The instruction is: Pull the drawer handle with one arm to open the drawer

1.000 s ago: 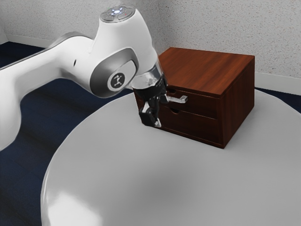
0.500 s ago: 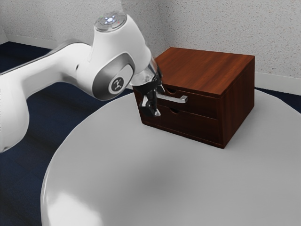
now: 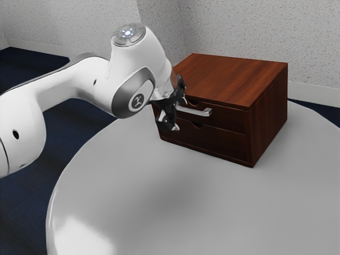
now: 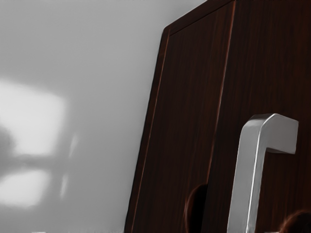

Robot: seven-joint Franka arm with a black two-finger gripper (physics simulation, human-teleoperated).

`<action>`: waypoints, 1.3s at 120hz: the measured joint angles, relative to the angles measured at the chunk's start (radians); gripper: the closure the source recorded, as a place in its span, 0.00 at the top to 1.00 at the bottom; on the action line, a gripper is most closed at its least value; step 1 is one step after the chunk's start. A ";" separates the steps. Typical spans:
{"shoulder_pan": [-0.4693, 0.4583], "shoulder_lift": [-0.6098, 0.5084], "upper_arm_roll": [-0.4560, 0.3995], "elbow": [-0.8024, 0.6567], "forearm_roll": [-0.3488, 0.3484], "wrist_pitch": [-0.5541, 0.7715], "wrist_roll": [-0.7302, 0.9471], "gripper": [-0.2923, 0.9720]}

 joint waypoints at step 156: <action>0.049 0.017 -0.029 -0.066 -0.044 0.120 0.189 0.56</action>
